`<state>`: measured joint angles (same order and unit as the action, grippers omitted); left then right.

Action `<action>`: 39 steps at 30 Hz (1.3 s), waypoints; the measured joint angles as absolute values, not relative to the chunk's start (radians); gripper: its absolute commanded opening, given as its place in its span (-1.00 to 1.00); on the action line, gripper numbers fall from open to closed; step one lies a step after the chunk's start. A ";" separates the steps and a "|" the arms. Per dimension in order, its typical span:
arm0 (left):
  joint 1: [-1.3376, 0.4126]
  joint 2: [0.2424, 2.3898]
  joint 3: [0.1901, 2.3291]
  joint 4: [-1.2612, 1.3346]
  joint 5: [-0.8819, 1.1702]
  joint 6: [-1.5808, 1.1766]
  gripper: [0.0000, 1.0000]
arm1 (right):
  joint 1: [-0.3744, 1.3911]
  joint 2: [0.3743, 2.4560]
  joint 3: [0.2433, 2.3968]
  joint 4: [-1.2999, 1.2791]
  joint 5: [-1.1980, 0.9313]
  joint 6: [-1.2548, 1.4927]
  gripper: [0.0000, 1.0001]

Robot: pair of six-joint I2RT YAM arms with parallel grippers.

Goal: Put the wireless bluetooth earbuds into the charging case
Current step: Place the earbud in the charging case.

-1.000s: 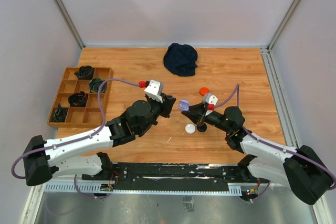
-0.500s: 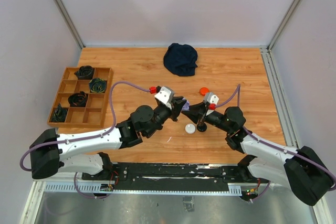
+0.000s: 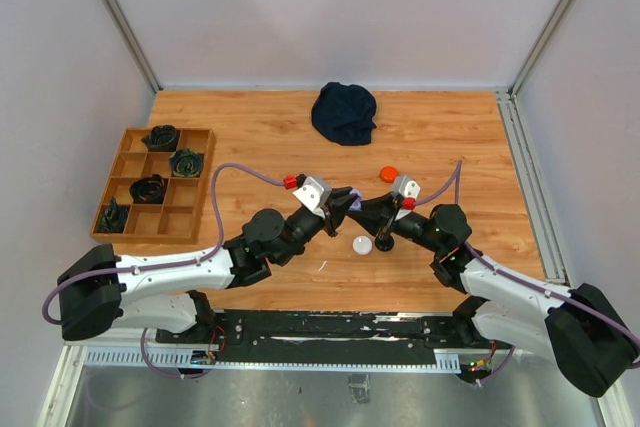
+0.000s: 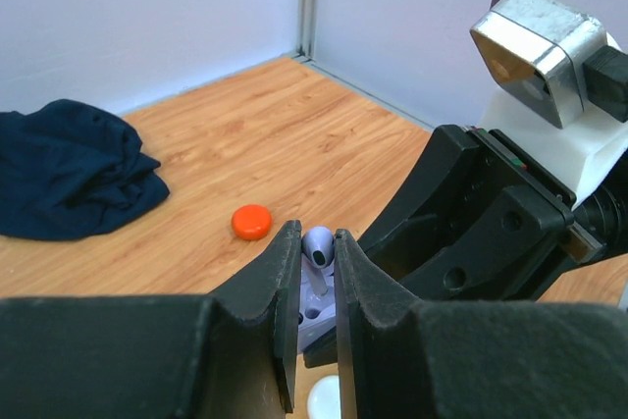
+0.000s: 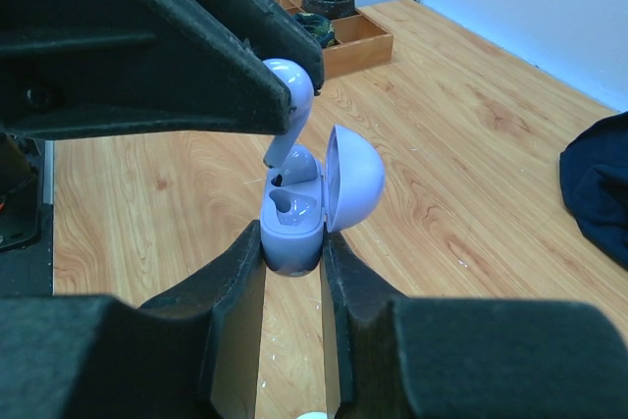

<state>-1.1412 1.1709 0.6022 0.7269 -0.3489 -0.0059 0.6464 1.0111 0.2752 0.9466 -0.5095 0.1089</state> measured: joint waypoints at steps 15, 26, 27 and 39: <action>-1.141 1.195 0.571 0.762 -0.327 0.027 -0.76 | 0.646 1.005 0.269 0.954 -0.515 0.117 -0.88; -1.142 1.195 0.556 0.773 -0.324 0.039 -0.75 | 0.646 1.002 0.265 0.954 -0.515 0.123 -0.88; -1.142 1.194 0.554 0.775 -0.323 0.039 -0.75 | 0.646 1.002 0.265 0.954 -0.515 0.123 -0.88; -1.142 1.183 0.538 0.785 -0.309 0.044 -0.69 | 0.646 0.998 0.261 0.954 -0.515 0.124 -0.88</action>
